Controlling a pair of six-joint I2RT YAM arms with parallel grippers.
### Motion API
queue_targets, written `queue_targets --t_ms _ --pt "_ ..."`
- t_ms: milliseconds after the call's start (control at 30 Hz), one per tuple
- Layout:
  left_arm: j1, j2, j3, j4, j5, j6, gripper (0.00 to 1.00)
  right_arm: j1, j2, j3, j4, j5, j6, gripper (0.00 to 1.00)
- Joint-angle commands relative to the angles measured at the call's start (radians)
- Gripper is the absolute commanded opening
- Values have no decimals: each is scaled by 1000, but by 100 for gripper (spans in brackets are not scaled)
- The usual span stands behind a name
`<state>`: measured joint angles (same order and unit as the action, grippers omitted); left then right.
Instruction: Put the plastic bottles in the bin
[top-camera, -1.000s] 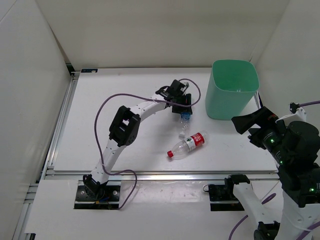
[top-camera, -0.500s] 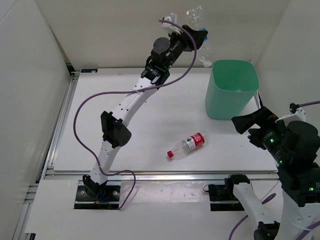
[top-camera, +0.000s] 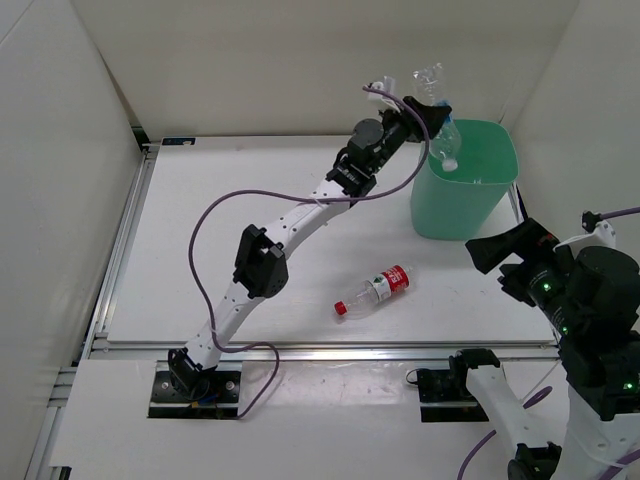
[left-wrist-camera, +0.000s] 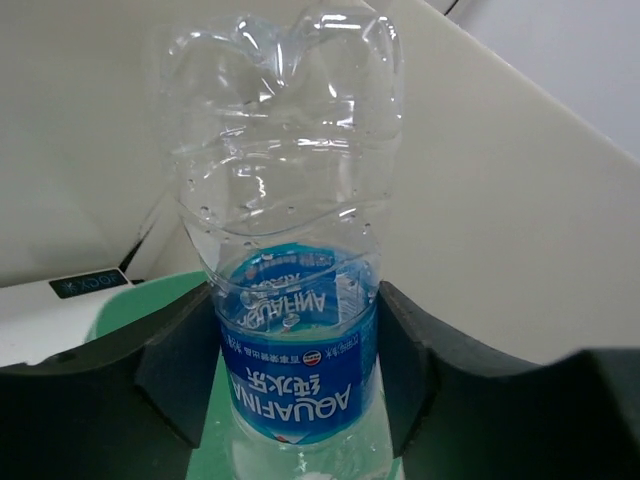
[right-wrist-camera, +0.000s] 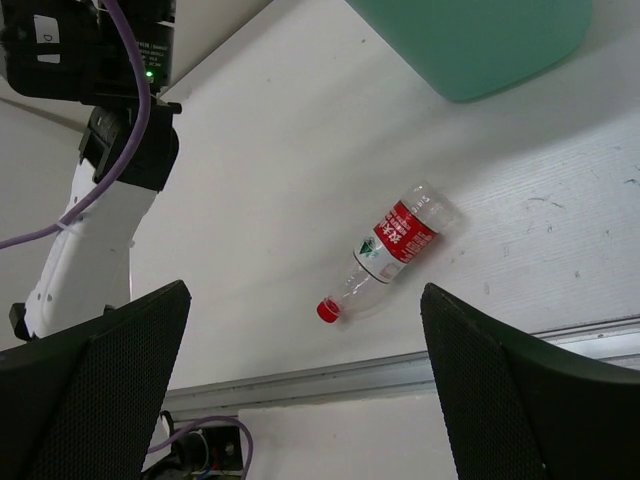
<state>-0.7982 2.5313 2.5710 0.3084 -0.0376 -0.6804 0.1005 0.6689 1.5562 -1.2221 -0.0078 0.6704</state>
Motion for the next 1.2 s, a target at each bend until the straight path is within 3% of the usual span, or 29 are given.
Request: queue_targets --t_ms 0,67,133,267,333,400,533,567,667,800,933,1033,1167 --pt "-19 -46 12 49 -2 -18 71 5 -2 25 -8 15 -20 100" --pt "-28 -46 12 31 -2 -5 79 5 18 25 -8 5 -20 100" --pt "-38 -58 0 9 27 25 100 5 27 25 1 -4 -20 100" --pt "-38 -118 -34 -78 97 91 100 5 47 16 50 -4 -43 100" --pt "-38 -205 -63 -193 139 212 100 5 69 16 84 -14 -61 100" --pt "-27 -299 -179 -279 150 353 100 5 83 5 120 -53 -107 100" --pt "-27 -743 -608 -328 -113 430 100 5 135 -80 202 -218 -219 100" --pt "-27 -819 -775 -328 -271 430 100 14 149 -117 232 -292 -245 100" --pt "-36 -1092 -1062 -348 -432 449 100 77 283 -211 266 -382 -230 100" --pt "-36 -1342 -1239 -498 -579 376 100 214 437 -226 214 -209 -19 100" --pt "-36 -1535 -1308 -719 -668 262 100 248 462 -369 309 -279 318 100" --pt "-36 -1600 -1339 -819 -694 164 100 257 434 -494 309 -250 571 100" --pt "-36 -1663 -1339 -1005 -703 42 100 257 425 -601 403 -215 669 100"
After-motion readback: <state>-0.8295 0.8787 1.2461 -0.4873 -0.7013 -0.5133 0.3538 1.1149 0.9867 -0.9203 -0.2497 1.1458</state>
